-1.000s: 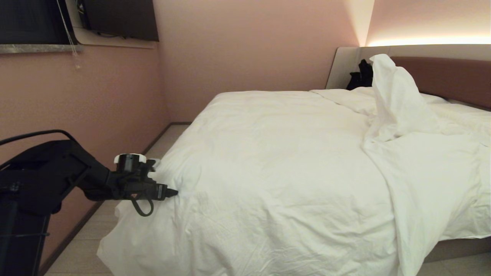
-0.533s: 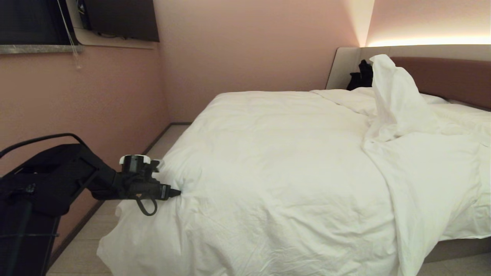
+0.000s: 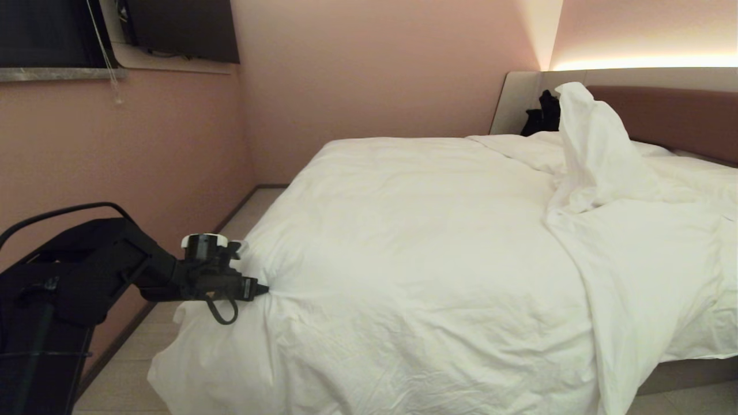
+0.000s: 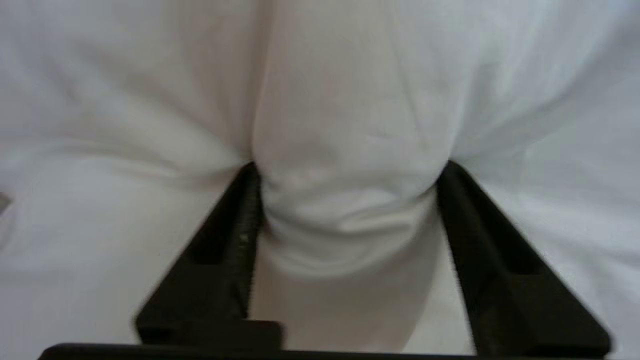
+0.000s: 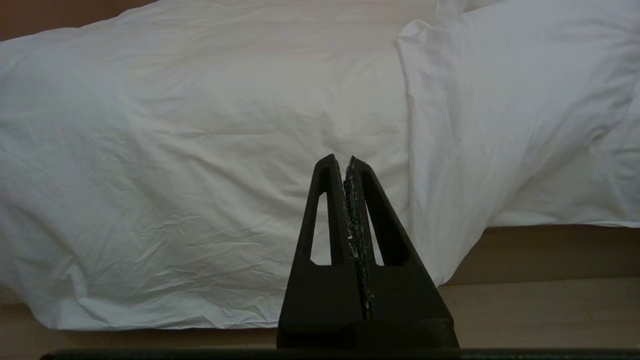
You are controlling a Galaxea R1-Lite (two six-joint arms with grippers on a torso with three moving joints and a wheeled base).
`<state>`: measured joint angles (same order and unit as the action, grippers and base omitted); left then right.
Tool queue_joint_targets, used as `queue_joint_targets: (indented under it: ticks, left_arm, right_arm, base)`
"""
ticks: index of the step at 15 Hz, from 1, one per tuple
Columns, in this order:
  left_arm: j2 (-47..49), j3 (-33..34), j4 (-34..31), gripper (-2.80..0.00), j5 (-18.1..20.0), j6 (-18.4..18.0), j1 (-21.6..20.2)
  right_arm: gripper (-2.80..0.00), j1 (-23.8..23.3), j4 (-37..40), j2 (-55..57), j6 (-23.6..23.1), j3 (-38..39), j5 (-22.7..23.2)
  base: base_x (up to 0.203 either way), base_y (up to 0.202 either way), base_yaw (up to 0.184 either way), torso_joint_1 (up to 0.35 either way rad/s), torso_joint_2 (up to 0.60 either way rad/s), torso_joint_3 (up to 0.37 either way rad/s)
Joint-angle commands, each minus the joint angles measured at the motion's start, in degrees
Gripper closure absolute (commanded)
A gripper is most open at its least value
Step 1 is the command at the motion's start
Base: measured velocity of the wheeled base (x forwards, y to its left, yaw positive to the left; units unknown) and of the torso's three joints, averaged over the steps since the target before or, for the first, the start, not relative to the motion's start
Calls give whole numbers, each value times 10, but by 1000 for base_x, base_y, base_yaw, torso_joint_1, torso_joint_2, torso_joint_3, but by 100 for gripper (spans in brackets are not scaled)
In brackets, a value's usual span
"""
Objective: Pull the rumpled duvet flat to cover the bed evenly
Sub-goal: Flatten the corners of the folded blanket
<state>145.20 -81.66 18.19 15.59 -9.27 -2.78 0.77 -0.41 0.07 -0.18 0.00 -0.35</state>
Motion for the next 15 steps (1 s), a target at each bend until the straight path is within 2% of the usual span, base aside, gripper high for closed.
queue_joint_targets:
  ticks: [1, 11, 14, 15]
  left_arm:
    - [3, -2, 2, 0, 1, 0, 0]
    - [-17, 19, -2, 0, -2, -4, 0]
    - [-42, 59, 4, 0, -5, -35, -5]
    - [-42, 59, 4, 0, -5, -35, -5]
  right_arm:
    - [0, 0, 0, 0, 0, 0, 0]
    - [0, 0, 0, 0, 0, 0, 0]
    - [0, 0, 0, 0, 0, 0, 0]
    - [0, 0, 0, 0, 0, 0, 0]
  base:
    - [0, 0, 0, 0, 0, 0]
    - [0, 0, 0, 0, 0, 0]
    - [0, 0, 0, 0, 0, 0]
    - [0, 0, 0, 0, 0, 0]
